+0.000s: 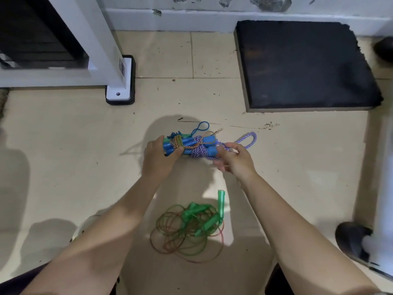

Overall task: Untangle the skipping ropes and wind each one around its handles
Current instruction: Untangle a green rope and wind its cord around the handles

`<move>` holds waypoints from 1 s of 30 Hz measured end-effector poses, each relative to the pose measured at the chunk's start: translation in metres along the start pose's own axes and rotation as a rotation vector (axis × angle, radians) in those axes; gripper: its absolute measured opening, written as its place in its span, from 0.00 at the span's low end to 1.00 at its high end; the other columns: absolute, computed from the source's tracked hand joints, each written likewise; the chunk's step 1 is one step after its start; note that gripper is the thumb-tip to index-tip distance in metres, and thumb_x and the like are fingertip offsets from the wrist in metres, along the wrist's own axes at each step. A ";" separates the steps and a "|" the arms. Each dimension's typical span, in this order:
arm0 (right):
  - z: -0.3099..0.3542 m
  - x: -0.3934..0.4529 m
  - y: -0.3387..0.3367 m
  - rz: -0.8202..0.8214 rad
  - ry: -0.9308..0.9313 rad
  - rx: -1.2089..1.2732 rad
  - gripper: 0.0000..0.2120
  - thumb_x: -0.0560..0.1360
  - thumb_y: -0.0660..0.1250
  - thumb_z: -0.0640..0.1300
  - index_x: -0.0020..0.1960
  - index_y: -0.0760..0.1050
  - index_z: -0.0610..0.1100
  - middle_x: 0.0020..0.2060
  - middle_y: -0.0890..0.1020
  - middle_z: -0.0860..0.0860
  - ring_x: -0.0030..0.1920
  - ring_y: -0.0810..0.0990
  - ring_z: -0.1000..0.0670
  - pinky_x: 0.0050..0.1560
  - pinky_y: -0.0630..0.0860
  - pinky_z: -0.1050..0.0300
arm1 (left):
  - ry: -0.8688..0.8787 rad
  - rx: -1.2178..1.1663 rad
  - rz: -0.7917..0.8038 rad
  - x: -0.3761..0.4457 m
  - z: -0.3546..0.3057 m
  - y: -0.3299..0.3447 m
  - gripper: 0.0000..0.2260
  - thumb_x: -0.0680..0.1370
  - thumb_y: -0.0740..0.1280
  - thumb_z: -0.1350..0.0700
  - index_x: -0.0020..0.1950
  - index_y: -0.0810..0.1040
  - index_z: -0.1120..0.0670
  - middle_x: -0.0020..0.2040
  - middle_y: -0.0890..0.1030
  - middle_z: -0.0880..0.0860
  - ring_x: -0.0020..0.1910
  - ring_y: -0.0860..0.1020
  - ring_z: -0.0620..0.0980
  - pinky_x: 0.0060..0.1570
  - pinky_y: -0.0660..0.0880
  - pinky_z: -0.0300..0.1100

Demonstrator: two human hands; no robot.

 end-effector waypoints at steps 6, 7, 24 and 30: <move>-0.061 -0.049 -0.031 -0.072 0.029 -0.220 0.14 0.72 0.76 0.45 0.51 0.75 0.42 0.38 0.78 0.46 0.33 0.75 0.50 0.35 0.73 0.57 | -0.172 -0.061 0.295 -0.089 0.050 0.024 0.25 0.67 0.72 0.38 0.57 0.79 0.52 0.50 0.78 0.51 0.45 0.75 0.47 0.42 0.69 0.37; -0.076 -0.055 -0.034 -0.076 0.047 -0.321 0.16 0.70 0.77 0.49 0.49 0.75 0.44 0.39 0.77 0.49 0.35 0.75 0.50 0.39 0.72 0.57 | -0.162 -0.040 0.361 -0.103 0.057 0.036 0.28 0.63 0.72 0.34 0.55 0.79 0.51 0.49 0.79 0.51 0.45 0.75 0.46 0.41 0.69 0.36; -0.118 -0.068 -0.010 0.155 0.207 -0.084 0.08 0.74 0.73 0.46 0.45 0.79 0.41 0.33 0.79 0.47 0.27 0.74 0.55 0.26 0.70 0.65 | -0.177 -0.255 0.452 -0.116 0.067 0.051 0.11 0.71 0.77 0.53 0.44 0.84 0.60 0.36 0.82 0.59 0.35 0.79 0.51 0.35 0.74 0.40; -0.044 -0.107 0.001 0.325 0.157 -0.146 0.11 0.71 0.76 0.47 0.43 0.80 0.40 0.35 0.81 0.43 0.32 0.80 0.51 0.45 0.81 0.59 | -0.010 -0.021 0.681 -0.134 0.017 0.011 0.22 0.68 0.79 0.57 0.61 0.81 0.54 0.52 0.82 0.49 0.49 0.79 0.47 0.49 0.73 0.37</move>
Point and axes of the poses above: each hand's wrist, its own x-axis towards the middle knuckle, its own y-axis out of the palm, z = x × y, the point moved 9 cm from there along x, towards the middle knuckle
